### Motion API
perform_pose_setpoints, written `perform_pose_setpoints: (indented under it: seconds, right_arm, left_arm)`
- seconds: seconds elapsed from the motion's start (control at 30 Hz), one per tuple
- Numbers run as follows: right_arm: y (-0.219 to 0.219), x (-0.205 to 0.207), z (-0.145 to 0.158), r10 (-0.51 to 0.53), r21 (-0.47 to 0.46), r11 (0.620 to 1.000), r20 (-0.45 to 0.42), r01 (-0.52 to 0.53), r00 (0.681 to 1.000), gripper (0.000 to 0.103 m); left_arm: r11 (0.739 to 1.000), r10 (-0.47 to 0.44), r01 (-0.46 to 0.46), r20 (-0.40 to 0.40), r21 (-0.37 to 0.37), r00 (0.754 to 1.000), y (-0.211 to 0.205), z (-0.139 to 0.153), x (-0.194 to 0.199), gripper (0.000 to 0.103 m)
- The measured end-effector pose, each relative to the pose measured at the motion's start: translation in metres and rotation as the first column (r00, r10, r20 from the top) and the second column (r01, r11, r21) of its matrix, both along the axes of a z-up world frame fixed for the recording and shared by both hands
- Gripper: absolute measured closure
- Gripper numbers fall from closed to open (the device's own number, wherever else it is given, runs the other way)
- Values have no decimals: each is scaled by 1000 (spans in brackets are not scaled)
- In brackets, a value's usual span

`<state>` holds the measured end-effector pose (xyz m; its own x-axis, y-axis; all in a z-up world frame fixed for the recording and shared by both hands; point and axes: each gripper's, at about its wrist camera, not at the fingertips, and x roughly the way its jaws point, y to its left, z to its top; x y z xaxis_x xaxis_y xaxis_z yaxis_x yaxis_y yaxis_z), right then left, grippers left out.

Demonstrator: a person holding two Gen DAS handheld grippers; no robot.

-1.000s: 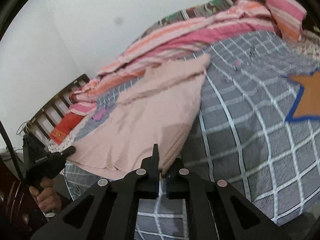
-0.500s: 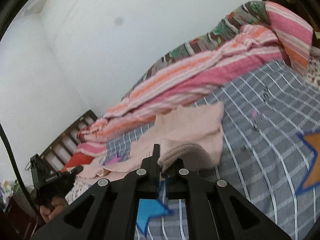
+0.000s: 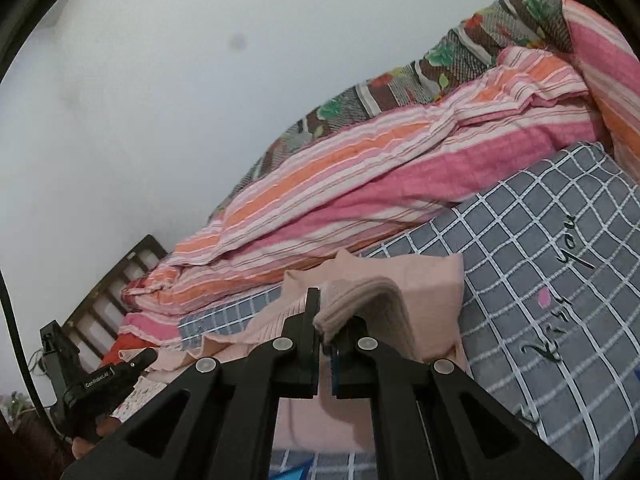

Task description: Fold small clothes

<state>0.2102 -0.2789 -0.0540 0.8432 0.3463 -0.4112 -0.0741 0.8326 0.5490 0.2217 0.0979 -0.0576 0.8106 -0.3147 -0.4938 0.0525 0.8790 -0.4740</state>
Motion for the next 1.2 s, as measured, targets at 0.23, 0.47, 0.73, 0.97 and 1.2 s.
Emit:
perform_pose_setpoints:
  seconds: [0.23,0.47,0.73,0.97,1.2]
  right_arm:
    - [4,67,-25,2,-29,1000,-70,-4,998,99]
    - [4,126,-58,-35,-65,998,-156,26,987,99]
    - [14,167,-85,-78,-147,988,-223,45,972,92]
    - [9,119,-66,-66,-273,962,-200,9,978,69]
    - [-2,40,-68,20,-300,949,-252,-98,968,64]
  left_arm:
    - [999,40,-39,-88,13,995,-3,-31,72,98]
    - [998,48,-41,-154,50,987,-12,-62,131,98]
    - [999,34,-39,-221,-17,975,-6,-78,166,66]
    - [999,13,-5,-217,37,976,9,-74,130,51]
    - [993,-17,39,-187,116,982,18,-76,39,47]
